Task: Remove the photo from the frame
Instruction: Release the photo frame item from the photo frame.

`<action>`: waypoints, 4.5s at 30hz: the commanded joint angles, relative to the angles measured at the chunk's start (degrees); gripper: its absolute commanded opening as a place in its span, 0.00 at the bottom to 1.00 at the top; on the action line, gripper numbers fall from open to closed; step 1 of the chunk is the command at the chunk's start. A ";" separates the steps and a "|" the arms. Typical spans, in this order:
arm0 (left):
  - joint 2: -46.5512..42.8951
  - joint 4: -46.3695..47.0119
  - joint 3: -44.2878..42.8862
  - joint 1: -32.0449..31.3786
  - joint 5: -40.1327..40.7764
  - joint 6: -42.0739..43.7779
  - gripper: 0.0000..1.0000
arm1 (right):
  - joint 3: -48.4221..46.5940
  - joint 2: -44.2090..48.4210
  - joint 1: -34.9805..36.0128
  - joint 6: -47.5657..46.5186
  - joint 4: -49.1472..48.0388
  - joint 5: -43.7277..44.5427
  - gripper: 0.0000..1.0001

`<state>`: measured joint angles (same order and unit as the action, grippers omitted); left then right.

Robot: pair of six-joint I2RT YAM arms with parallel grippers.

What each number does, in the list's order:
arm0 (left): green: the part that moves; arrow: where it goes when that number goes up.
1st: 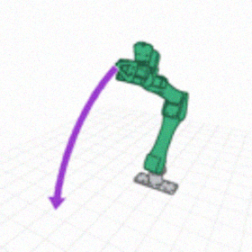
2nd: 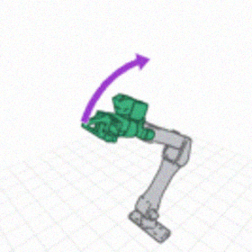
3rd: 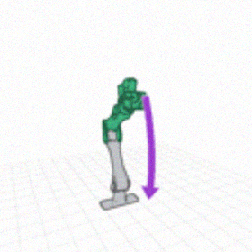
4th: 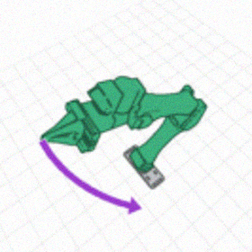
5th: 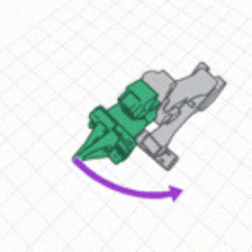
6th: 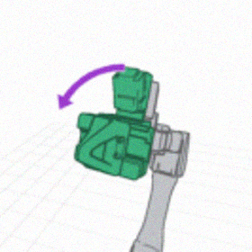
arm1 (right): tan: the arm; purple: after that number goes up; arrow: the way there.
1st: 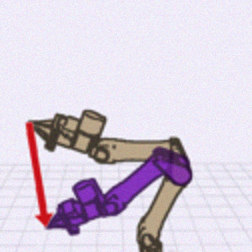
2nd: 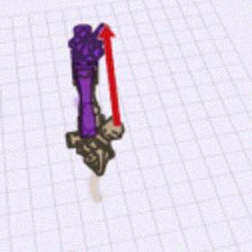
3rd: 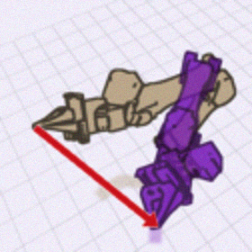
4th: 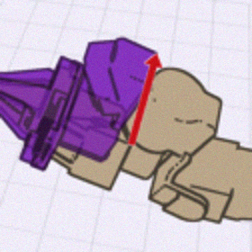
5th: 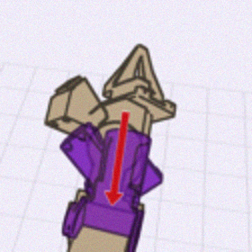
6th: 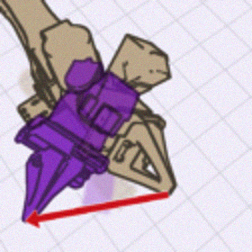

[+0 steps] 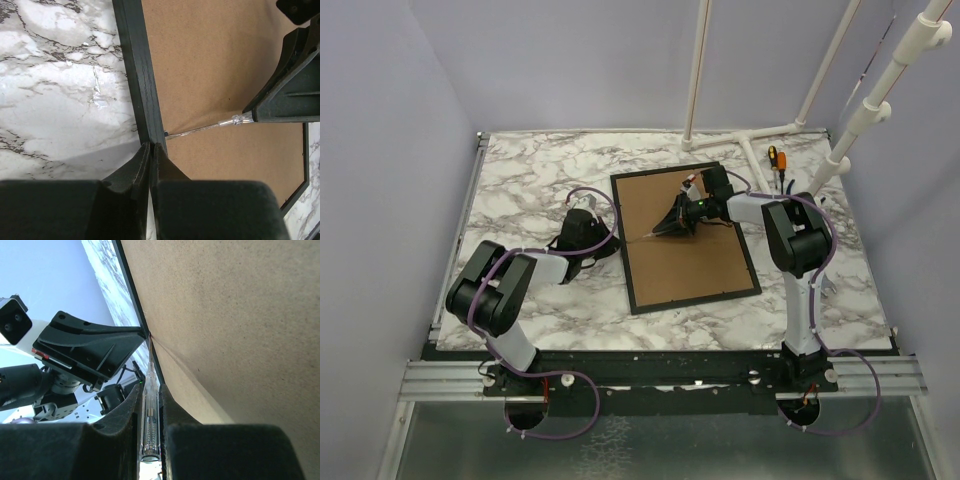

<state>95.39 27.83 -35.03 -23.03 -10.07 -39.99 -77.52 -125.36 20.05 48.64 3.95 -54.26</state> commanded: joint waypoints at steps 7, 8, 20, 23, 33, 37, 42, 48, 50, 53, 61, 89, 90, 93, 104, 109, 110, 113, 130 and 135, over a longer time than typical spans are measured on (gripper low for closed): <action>0.85 0.82 -0.74 -0.33 -2.32 0.36 0.05 | 2.23 -0.62 -2.56 -1.01 1.22 2.42 0.01; 0.89 0.82 -0.75 -0.32 -2.31 0.41 0.05 | 2.12 -0.71 -2.56 -0.82 1.22 2.34 0.01; 0.10 0.82 -1.21 -0.29 -2.03 -0.36 0.07 | 3.35 2.76 -3.64 -1.42 1.39 0.63 0.01; -0.42 0.82 -1.73 -0.27 -1.66 -0.79 0.09 | 3.67 4.28 -4.25 -2.40 1.89 0.01 0.01; -0.14 1.26 -2.41 -0.35 -1.55 -1.22 0.14 | 3.03 2.51 -5.02 -2.25 1.61 0.03 0.01; 0.62 1.55 -2.85 -0.28 -2.17 -1.11 0.12 | 2.52 1.48 -4.87 -2.10 1.64 0.12 0.01; 1.29 2.05 -2.93 -0.29 -2.55 -1.04 0.13 | 1.97 1.09 -4.22 -2.11 2.00 0.46 0.01; 2.11 2.05 -2.93 -0.27 -2.27 -1.23 0.13 | 1.67 0.60 -3.20 -1.39 1.36 0.47 0.01; 2.39 2.05 -2.91 -0.29 -2.22 -1.20 0.13 | 1.57 0.44 -2.97 -1.19 1.17 0.51 0.01; 2.67 2.05 -2.85 -0.28 -2.15 -1.31 0.13 | 1.45 0.14 -2.65 -1.01 1.15 0.56 0.01; 2.98 2.05 -2.64 -0.27 -2.03 -1.30 0.13 | 1.49 -0.35 -1.87 -0.30 0.54 0.73 0.01; 2.37 0.20 -2.76 -0.26 -1.66 -0.88 0.13 | 1.58 -1.06 -0.94 -0.04 0.46 0.56 0.01; 2.53 0.20 -2.84 -0.31 -1.90 -0.82 0.13 | 1.51 -1.13 -0.90 -0.04 0.49 0.56 0.01; 3.06 0.20 -3.07 -0.27 -2.27 -0.93 0.13 | 1.40 -1.42 -0.68 0.13 0.36 0.39 0.01; 4.05 0.42 -3.69 -0.31 -2.99 -0.71 0.11 | 1.41 -1.65 -0.45 0.51 -0.05 0.39 0.01; 4.80 0.47 -3.98 -0.32 -3.56 -0.62 0.10 | 0.35 -2.51 -0.43 0.72 -0.12 0.23 0.01; 5.00 0.53 -4.07 -0.30 -3.75 -0.70 0.10 | 0.19 -2.66 -0.36 0.75 -0.01 0.14 0.01; 5.49 0.72 -4.28 -0.27 -4.13 -0.71 0.08 | -0.02 -3.02 -0.24 0.88 -0.18 -0.11 0.01; 6.86 1.69 -4.47 -1.53 -6.27 -1.13 0.07 | -2.23 -5.09 0.40 2.30 -1.31 -0.49 0.01; 7.34 2.12 -4.56 -2.35 -6.26 -1.40 0.06 | -2.46 -5.20 1.18 2.41 -1.21 -0.49 0.01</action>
<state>99.72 28.86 -38.87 -22.52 -12.01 -41.08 -79.05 -127.68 18.15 51.00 2.66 -56.69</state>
